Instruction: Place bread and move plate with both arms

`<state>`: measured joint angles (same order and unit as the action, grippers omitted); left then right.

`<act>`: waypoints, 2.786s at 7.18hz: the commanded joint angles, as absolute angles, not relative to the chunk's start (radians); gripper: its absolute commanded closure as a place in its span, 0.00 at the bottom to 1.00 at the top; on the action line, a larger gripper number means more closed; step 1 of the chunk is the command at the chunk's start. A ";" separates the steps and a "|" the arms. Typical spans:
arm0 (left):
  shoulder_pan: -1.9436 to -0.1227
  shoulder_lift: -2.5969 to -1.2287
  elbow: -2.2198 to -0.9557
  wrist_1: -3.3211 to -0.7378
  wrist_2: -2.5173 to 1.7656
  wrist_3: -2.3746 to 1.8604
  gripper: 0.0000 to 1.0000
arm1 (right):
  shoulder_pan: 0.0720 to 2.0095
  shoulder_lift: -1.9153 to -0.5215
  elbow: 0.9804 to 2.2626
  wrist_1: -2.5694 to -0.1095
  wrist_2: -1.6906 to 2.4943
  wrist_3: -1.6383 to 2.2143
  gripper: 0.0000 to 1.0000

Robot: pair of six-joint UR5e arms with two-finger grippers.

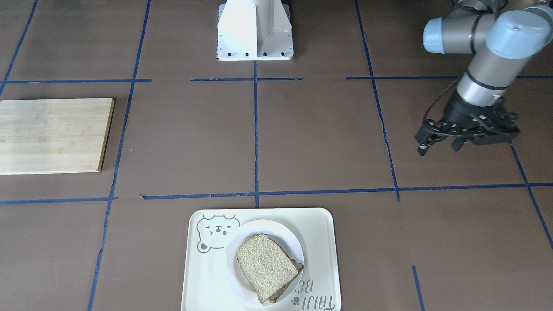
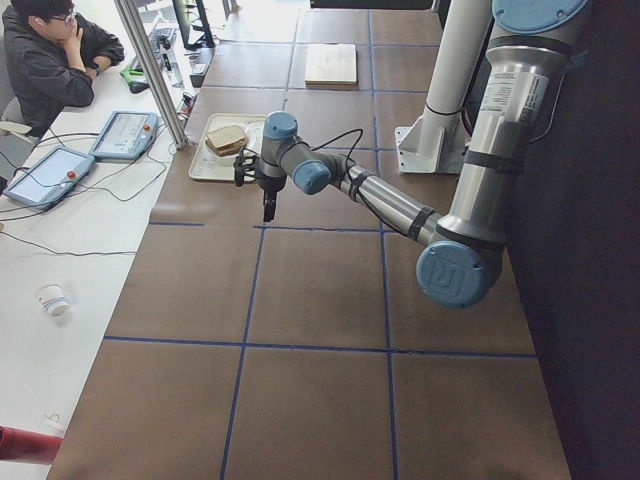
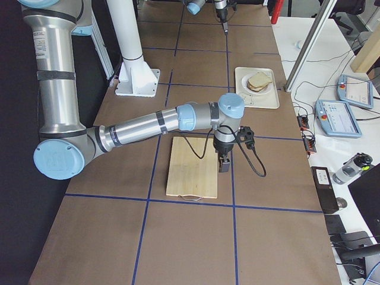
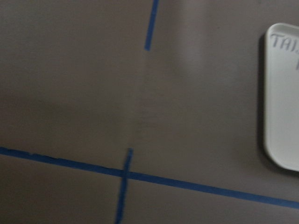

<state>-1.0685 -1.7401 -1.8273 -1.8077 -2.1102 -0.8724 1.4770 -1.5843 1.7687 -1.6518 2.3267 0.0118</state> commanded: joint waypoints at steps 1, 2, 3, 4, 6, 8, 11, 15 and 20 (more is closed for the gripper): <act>-1.279 -1.623 -1.815 -1.681 -2.279 -0.470 0.00 | 1.528 -1.643 1.654 -1.520 2.356 0.000 0.00; -1.346 -1.615 -1.792 -1.573 -2.279 -0.301 0.00 | 1.567 -1.646 1.657 -1.522 2.374 0.000 0.00; -1.438 -1.617 -1.713 -1.515 -2.283 -0.108 0.00 | 1.577 -1.655 1.663 -1.526 2.410 0.002 0.00; -1.500 -1.615 -1.618 -1.509 -2.295 0.019 0.00 | 1.580 -1.657 1.663 -1.529 2.413 0.002 0.00; -1.583 -1.597 -1.493 -1.508 -2.359 0.213 0.00 | 1.582 -1.667 1.661 -1.531 2.414 0.002 0.00; -1.583 -1.565 -1.551 -1.481 -2.359 0.184 0.00 | 1.582 -1.677 1.657 -1.529 2.414 0.002 0.00; -1.582 -1.517 -1.646 -1.436 -2.355 0.163 0.00 | 1.580 -1.680 1.654 -1.529 2.413 0.002 0.00; -1.578 -1.516 -1.631 -1.434 -2.352 0.164 0.00 | 1.580 -1.681 1.629 -1.526 2.401 -0.008 0.00; -1.578 -1.516 -1.637 -1.436 -2.352 0.164 0.00 | 1.635 -1.710 1.627 -1.519 2.399 -0.012 0.00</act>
<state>-1.5778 -1.5162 -1.6330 -1.4353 -2.3516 0.1641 1.6065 -1.6992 1.6212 -1.5224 2.3966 -0.0117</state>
